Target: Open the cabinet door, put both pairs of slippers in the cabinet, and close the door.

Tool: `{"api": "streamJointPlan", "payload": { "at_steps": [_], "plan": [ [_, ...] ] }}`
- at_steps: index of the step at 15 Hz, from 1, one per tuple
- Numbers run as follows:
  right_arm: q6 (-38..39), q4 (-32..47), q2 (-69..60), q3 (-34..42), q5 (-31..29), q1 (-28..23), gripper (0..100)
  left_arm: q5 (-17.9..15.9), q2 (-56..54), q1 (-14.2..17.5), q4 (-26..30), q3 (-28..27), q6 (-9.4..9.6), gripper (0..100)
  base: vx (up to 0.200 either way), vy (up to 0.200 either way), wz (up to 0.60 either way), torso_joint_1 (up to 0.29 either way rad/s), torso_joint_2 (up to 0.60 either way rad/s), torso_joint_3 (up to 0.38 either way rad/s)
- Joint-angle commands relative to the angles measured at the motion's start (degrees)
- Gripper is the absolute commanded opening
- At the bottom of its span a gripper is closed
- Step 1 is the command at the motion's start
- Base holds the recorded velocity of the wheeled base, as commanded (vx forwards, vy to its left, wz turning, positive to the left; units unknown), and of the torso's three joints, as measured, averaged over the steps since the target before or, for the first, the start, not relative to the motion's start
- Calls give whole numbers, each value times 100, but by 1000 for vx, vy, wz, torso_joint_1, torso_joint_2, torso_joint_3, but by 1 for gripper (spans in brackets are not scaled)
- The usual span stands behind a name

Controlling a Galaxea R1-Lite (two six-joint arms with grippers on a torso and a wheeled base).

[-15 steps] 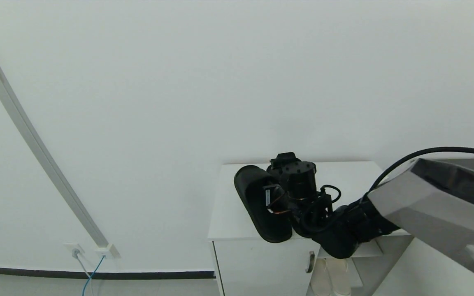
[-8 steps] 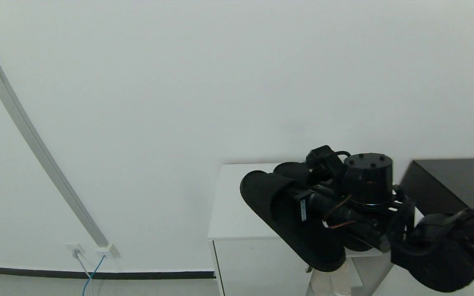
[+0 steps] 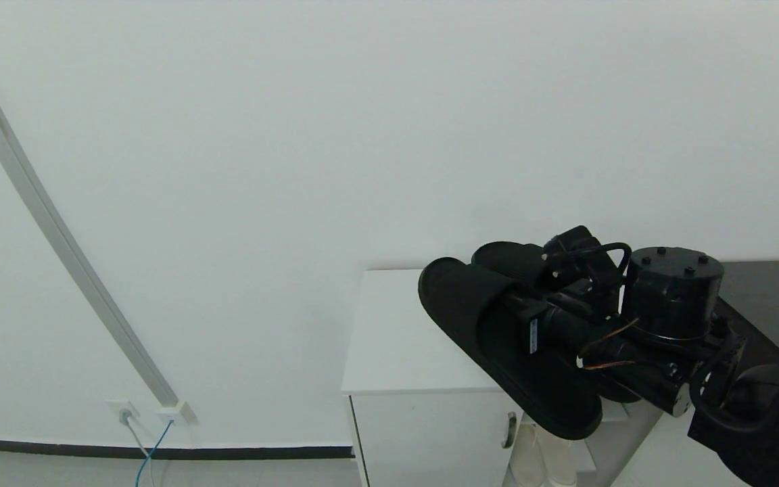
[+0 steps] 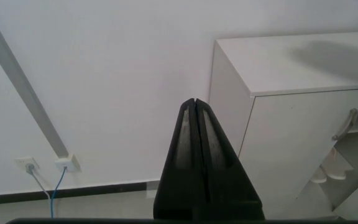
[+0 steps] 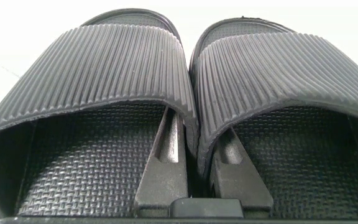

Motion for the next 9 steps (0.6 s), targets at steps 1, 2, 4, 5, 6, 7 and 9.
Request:
{"api": "streamJointPlan", "payload": {
  "at_steps": [1, 2, 4, 5, 6, 7, 9],
  "plan": [
    [-2, 0, 60, 14, 0, -1, 0, 0, 7, -1, 2, 1, -5, 0, -200, 0, 0, -2, 2, 2],
    [-2, 0, 60, 14, 0, -1, 0, 0, 7, -1, 2, 1, -5, 0, -200, 0, 0, 7, 2, 2],
    [-2, 0, 60, 6, 0, -1, 0, 0, 7, -1, 2, 1, 3, 0, -200, 0, 0, 14, 10, 2],
    [-2, 0, 60, 14, 0, -1, 0, 0, 7, -1, 2, 1, 3, 0, -200, 0, 0, -2, 2, 2],
    [-2, 0, 60, 14, 0, -1, 0, 0, 7, -1, 2, 1, 3, 0, -200, 0, 0, -7, 2, 2],
    [-2, 0, 60, 32, 0, -1, 0, 0, 7, -1, 2, 1, 3, 0, 0, 0, 0, 0, 0, 0],
    [-2, 0, 60, 41, 0, 8, 0, 0, 7, -1, 2, 1, 3, 0, 0, 0, 0, 0, 0, 0]
  ]
}}
